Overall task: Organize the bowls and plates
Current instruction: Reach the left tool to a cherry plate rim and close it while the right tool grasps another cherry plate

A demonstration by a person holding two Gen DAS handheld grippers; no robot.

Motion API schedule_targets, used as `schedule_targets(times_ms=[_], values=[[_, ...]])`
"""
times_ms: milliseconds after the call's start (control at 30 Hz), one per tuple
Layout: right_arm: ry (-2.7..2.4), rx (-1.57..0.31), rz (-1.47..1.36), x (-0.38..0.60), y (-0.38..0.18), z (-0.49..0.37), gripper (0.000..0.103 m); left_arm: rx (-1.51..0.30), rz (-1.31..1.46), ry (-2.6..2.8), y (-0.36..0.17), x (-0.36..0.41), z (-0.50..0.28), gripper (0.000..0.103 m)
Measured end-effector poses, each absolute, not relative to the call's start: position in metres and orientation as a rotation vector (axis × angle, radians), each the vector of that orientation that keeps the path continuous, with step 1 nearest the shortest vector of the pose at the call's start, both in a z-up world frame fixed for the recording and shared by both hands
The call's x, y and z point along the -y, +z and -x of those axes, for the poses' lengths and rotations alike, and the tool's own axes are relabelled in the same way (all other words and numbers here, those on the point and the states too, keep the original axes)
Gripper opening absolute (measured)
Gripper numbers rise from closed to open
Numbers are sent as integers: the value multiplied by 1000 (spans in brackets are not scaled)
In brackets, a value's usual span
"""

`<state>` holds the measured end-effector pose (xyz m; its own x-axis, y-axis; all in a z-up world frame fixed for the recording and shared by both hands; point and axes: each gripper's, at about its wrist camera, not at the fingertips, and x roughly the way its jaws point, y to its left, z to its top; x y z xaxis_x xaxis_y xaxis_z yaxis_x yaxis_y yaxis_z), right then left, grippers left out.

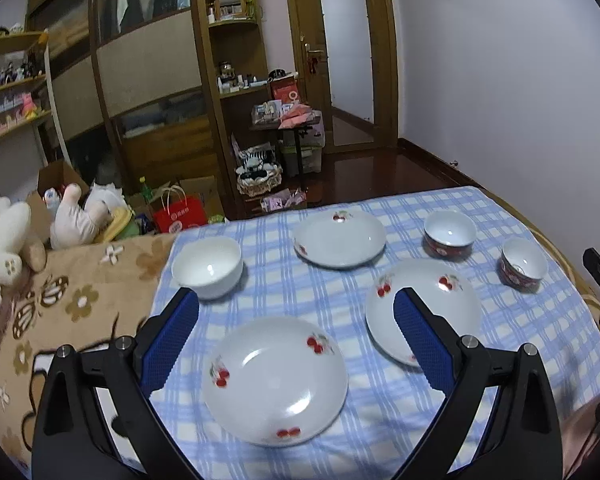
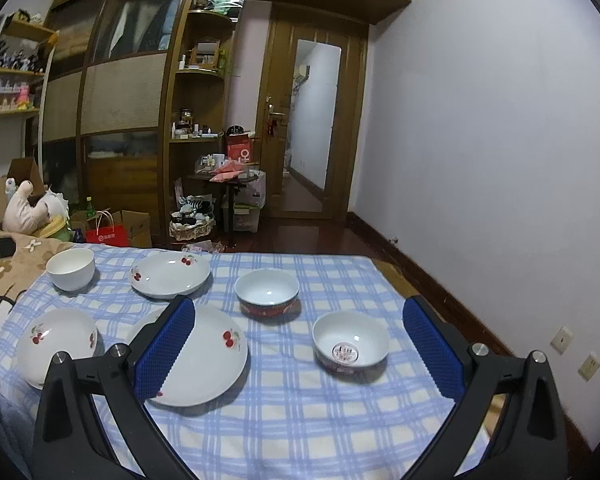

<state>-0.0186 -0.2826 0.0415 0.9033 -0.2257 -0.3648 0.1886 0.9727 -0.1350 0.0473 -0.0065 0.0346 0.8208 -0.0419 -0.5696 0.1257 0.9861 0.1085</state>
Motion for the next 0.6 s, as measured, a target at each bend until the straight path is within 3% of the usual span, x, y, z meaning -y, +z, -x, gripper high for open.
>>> schedule_targets(times_ms=[367, 600], values=[[-191, -334, 77, 270, 67, -21, 103, -558, -195, -133, 75, 44, -103, 97], [-164, -398, 44, 263, 68, -48, 103, -613, -174, -152, 64, 50, -131, 97]])
